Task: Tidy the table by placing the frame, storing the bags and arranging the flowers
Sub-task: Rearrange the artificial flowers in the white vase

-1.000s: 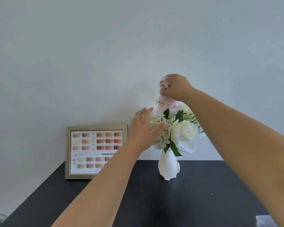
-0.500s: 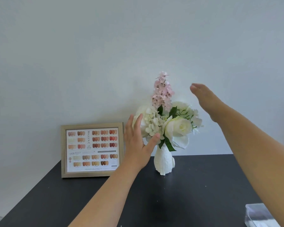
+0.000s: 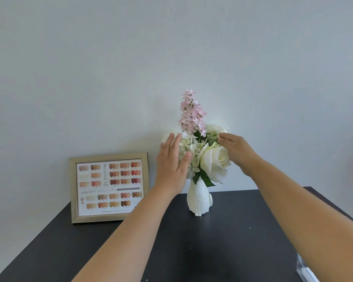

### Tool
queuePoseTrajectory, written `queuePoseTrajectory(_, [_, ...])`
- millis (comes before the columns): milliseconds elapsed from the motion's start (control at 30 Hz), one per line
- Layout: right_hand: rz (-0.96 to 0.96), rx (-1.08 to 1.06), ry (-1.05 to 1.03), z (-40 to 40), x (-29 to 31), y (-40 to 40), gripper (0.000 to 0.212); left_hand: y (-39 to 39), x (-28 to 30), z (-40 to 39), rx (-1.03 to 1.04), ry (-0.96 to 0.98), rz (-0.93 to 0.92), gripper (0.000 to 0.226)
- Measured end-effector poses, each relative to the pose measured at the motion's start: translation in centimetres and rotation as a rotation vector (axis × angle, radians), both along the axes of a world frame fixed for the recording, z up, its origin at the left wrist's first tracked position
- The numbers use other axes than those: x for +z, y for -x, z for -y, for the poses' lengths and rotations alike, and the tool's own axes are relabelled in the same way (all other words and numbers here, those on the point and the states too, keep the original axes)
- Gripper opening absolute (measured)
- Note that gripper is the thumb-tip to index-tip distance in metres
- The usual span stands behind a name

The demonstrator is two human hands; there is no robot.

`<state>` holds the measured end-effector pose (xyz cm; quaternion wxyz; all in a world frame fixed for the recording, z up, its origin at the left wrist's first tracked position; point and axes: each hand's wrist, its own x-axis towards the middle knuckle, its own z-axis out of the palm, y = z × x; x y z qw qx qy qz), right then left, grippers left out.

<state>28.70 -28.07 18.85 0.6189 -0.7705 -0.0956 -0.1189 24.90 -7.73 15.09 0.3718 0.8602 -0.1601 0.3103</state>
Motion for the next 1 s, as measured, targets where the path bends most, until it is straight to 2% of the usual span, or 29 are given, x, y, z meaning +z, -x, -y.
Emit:
queuePoseTrajectory(67, [0.002,-0.012,0.018,-0.1,0.0,-0.1,0.029,0.0,0.1,0.1,-0.025,-0.004,0.006,0.056])
queuePoseTrajectory(200, [-0.021,0.024,0.098,0.3,0.4,0.7,0.021,0.0,0.1,0.1,-0.078,0.003,0.001,0.056])
queuePoseTrajectory(267, [-0.001,0.005,0.137,0.7,0.7,1.1,0.032,0.2,0.0,-0.1,-0.077,-0.012,0.031,0.057])
queuePoseTrajectory(333, [0.076,-0.137,0.071,1.5,1.0,1.3,0.044,0.3,-0.1,-0.7,-0.047,0.005,0.103,0.056])
queuePoseTrajectory(400, [0.153,-0.246,-0.059,2.2,1.5,1.0,0.046,0.2,0.1,-1.2,-0.006,0.063,0.125,0.059])
queuePoseTrajectory(467, [0.152,-0.256,-0.094,2.4,2.3,0.3,0.041,-0.1,0.5,-1.7,0.023,0.164,0.050,0.063])
queuePoseTrajectory(533, [0.070,-0.232,-0.084,2.3,3.2,-1.0,0.034,-0.7,1.0,-1.9,0.019,0.240,-0.033,0.066])
queuePoseTrajectory(633, [-0.038,-0.187,0.030,2.1,4.2,-2.9,0.036,-1.4,1.6,-2.1,-0.005,0.243,-0.086,0.065])
queuePoseTrajectory(733, [-0.012,-0.160,0.159,1.8,4.9,-4.3,0.037,-2.3,2.3,-2.5,-0.029,0.216,-0.117,0.058])
queuePoseTrajectory(867, [-0.106,-0.099,0.273,1.5,5.5,-5.4,0.041,-3.3,3.2,-3.1,-0.084,0.303,-0.232,0.057])
queuePoseTrajectory(1000, [-0.062,-0.104,0.359,1.1,4.6,-5.7,0.030,-3.2,2.5,-2.5,-0.148,0.317,-0.292,0.057])
